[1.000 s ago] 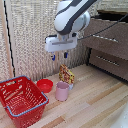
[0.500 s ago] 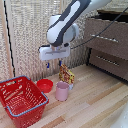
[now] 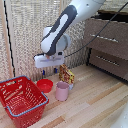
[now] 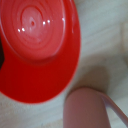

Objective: Transport the gripper mindfully toward the orange-red bowl and clasp it to elevate with ease. Ensure your robot's arm aligns efficiently with the top drawer's opening. Carefully slide the orange-red bowl into the designated spot with precision. After confirmation, withdraw the gripper gently. Close the drawer smoothly by transitioning the gripper to its handle.

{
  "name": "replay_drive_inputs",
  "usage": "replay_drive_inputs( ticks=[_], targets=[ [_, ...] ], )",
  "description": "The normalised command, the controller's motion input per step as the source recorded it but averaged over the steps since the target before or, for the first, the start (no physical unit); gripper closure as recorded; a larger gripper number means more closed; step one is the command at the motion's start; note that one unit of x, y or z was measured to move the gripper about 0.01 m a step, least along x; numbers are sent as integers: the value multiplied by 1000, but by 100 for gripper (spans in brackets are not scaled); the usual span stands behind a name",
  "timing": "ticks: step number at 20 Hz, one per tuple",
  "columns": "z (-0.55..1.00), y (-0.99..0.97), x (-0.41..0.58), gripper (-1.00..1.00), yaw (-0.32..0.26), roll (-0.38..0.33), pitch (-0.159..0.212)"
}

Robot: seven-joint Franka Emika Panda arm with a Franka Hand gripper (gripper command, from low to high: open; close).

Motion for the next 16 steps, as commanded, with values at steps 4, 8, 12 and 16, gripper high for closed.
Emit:
replay_drive_inputs(
  ticks=[4, 8, 12, 16],
  targets=[
    [-332, 183, 42, -100, -21, -92, 2],
    [-303, -11, -44, -100, -11, -59, 2],
    [-283, 9, -12, -100, 3, -40, -11],
    [-359, 137, 104, -100, 55, -88, -47]
  ],
)
